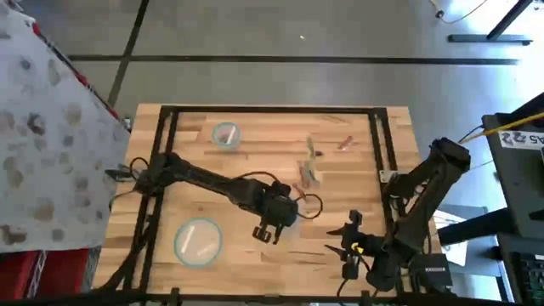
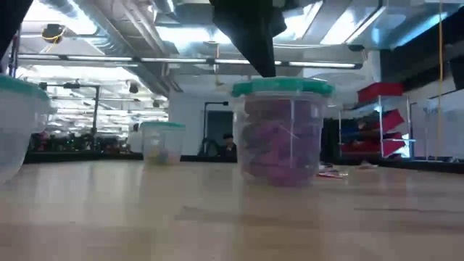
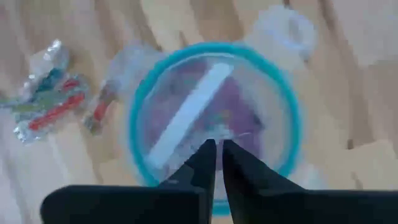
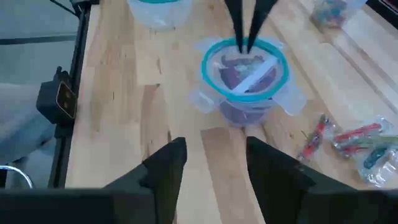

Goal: Sort candy
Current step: Close the bottom small transparent bin

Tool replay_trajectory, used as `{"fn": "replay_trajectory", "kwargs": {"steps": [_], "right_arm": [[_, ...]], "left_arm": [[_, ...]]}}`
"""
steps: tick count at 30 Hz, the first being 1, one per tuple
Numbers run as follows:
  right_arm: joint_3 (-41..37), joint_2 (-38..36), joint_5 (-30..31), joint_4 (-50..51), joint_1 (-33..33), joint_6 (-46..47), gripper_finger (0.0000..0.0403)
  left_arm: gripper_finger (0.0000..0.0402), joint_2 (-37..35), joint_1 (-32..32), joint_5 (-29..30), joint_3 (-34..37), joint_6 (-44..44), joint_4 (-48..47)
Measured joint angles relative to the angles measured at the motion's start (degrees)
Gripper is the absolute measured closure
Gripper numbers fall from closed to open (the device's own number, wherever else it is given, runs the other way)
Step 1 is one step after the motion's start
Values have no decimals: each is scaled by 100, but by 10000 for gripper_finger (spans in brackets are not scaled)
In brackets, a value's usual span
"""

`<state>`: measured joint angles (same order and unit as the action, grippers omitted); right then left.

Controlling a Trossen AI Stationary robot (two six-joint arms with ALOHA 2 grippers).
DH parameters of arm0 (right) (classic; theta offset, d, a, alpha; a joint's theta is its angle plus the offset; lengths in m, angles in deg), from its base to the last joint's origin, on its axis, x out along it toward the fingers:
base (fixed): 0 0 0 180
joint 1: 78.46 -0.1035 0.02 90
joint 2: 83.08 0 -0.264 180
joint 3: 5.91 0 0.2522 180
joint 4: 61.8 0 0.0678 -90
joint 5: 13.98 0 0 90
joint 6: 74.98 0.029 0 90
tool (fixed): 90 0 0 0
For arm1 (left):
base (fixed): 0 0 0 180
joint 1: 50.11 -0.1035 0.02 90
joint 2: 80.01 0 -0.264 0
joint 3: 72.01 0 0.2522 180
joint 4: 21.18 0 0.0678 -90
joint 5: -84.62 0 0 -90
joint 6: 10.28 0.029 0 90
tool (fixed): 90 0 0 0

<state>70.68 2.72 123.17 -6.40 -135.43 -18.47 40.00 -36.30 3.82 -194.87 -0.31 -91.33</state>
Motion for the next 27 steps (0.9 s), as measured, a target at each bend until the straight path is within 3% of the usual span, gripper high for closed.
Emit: {"fn": "replay_trajectory", "kwargs": {"steps": [12,18,23,27], "right_arm": [[-2,1,9,-293,-2,-297,242],[-2,2,302,-463,271,-472,242],[-2,142,-657,-1563,1079,-1938,242],[-2,447,-1480,-2549,1526,-3069,242]], "left_arm": [[391,0,-464,46,2,-78,5],[391,-181,-423,1390,7,-331,-701],[391,-267,-706,1494,204,-528,-1559],[391,-347,-1092,1189,917,-366,-1171]]}}
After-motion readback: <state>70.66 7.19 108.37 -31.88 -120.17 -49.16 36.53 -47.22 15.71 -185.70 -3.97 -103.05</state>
